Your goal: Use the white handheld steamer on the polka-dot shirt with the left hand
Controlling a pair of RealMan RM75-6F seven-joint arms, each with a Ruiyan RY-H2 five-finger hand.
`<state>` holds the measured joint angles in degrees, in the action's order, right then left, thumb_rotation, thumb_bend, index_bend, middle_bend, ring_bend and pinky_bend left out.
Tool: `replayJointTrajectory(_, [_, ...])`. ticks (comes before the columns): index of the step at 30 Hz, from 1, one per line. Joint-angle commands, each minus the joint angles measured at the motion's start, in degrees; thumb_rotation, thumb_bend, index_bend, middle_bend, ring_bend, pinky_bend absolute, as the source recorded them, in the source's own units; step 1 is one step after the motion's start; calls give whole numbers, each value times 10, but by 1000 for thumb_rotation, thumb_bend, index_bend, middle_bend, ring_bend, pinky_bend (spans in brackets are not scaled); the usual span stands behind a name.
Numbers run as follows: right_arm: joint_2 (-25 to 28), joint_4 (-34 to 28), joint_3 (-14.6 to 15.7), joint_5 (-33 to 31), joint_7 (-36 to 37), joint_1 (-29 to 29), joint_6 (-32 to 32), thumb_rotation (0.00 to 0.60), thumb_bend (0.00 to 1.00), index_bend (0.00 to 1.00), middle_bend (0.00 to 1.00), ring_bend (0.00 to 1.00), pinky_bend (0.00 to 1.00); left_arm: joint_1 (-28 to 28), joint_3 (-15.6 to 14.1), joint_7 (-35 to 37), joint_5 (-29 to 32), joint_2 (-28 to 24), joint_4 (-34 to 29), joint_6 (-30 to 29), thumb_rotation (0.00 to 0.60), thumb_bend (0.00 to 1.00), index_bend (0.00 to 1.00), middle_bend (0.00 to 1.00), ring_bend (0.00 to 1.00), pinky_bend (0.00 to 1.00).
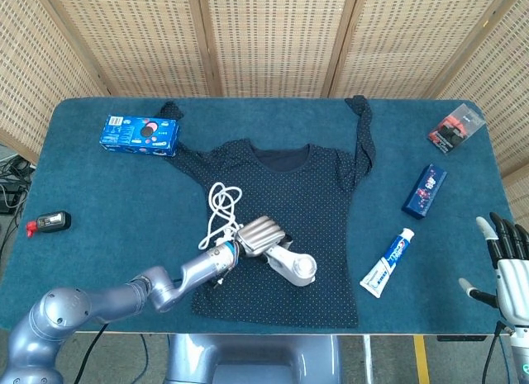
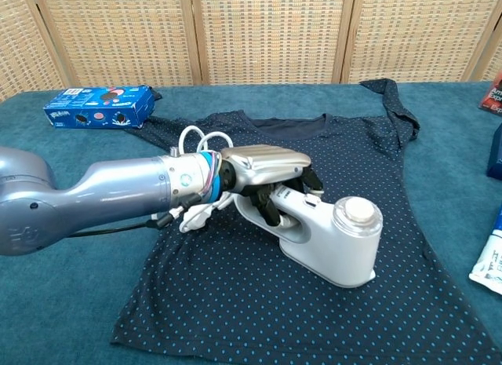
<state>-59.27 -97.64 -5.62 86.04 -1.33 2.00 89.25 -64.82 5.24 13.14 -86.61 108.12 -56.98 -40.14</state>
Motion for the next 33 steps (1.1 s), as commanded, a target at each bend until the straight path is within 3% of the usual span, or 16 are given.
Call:
replayJointTrajectory(1, [0,0,0,1,1,0,1,600,0,0,0,0,0,1,-2,-10,4,3,2,4,600,669,930,765,716,811])
replayJointTrajectory(33, [-2,-6,5,12,-8,-1,5,600,0,0,0,0,0,52,-8,-40,37,-87,15,-14,600,669,933,764,716,805])
